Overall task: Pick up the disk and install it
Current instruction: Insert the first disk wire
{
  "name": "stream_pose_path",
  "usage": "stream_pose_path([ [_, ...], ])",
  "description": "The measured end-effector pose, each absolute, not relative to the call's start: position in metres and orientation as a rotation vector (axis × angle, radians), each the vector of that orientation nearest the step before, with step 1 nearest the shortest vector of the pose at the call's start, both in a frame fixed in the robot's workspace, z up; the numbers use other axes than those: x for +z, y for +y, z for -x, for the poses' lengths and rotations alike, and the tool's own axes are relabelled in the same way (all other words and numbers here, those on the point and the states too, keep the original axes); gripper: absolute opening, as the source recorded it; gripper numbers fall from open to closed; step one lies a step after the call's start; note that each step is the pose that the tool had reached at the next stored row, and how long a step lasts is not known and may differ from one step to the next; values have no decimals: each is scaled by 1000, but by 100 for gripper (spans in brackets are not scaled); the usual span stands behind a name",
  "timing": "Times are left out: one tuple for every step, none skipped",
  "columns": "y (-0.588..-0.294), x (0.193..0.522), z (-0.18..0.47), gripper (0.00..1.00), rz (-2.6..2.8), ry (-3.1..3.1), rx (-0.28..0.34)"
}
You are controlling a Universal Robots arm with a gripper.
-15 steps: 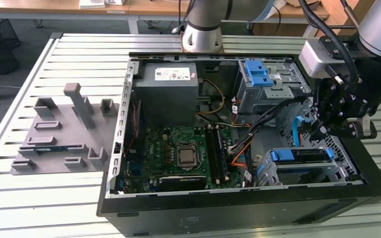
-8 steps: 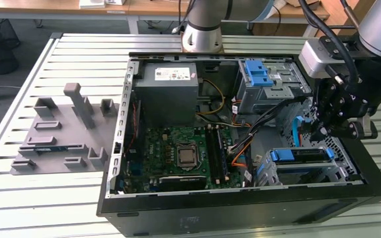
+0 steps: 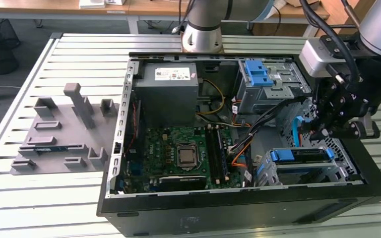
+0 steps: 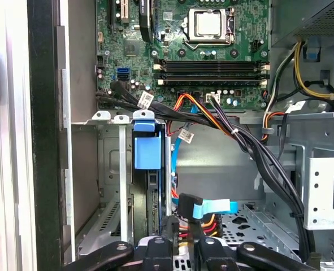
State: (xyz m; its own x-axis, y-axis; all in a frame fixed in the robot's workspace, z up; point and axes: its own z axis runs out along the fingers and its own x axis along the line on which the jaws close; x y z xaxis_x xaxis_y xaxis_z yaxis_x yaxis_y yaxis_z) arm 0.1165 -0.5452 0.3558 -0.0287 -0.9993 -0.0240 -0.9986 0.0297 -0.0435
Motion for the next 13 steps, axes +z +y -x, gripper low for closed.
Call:
stream_pose_path([
  [-545, 356, -117, 25, 2156, 2220, -23],
  [-546, 356, -117, 25, 2156, 2220, -23],
  [-546, 356, -117, 25, 2156, 2220, -23],
  [-547, 356, -117, 25, 2156, 2220, -23],
  [-547, 356, -117, 25, 2156, 2220, -23],
  [-548, 355, -117, 25, 2155, 2219, -23],
  [-548, 354, -117, 25, 2155, 2218, -24],
  [-548, 353, -117, 25, 2154, 2217, -26],
  [-548, 352, -117, 25, 2153, 2216, -27],
  [-548, 350, -117, 25, 2151, 2215, -28],
  [-548, 350, -117, 25, 2150, 2214, -28],
  [-548, 349, -117, 25, 2150, 2213, -26],
  [-548, 350, -117, 24, 2149, 2212, -25],
])
